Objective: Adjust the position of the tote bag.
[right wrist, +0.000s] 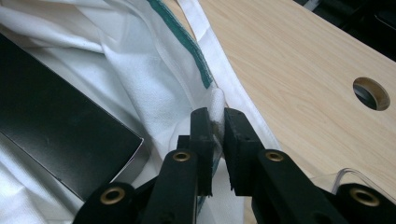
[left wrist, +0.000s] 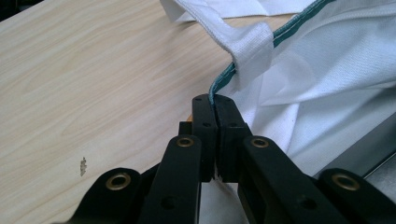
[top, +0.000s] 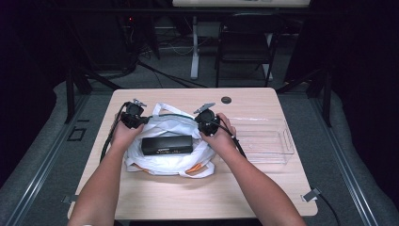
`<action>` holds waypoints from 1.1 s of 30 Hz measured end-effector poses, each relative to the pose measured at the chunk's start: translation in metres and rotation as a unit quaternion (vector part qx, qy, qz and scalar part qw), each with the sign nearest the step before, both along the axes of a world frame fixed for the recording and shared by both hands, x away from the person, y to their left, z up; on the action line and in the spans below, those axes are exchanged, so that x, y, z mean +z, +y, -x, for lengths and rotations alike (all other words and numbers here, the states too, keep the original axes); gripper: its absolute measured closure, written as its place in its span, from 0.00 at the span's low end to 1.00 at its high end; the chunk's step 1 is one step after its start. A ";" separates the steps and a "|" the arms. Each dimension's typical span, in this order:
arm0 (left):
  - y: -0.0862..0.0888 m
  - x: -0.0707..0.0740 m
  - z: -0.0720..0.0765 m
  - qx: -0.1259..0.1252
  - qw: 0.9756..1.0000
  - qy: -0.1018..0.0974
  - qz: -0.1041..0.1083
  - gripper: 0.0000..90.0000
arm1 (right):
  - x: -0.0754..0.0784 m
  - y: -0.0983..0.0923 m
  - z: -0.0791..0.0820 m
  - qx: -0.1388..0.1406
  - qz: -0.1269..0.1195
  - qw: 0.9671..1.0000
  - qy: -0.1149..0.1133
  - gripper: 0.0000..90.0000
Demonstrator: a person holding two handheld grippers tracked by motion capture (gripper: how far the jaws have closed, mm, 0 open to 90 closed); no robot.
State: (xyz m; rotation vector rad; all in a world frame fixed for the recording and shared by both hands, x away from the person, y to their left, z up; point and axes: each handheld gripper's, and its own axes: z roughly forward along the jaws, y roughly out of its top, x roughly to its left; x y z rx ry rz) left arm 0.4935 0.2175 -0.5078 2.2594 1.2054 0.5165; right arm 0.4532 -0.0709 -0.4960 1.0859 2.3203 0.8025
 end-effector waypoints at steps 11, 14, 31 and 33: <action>-0.002 -0.010 0.000 0.001 1.000 0.014 -0.004 0.98 | -0.006 0.002 -0.002 -0.002 0.011 1.000 0.006 0.92; -0.002 -0.011 0.000 0.003 1.000 0.014 -0.003 0.98 | -0.007 0.002 -0.003 -0.002 0.013 1.000 0.008 0.92; -0.004 -0.018 -0.002 0.005 1.000 0.026 -0.016 0.98 | -0.010 0.002 -0.005 -0.002 0.015 1.000 0.015 0.92; -0.003 -0.018 -0.002 0.003 0.999 0.030 -0.015 0.98 | -0.010 0.003 -0.005 -0.002 0.015 1.000 0.015 0.92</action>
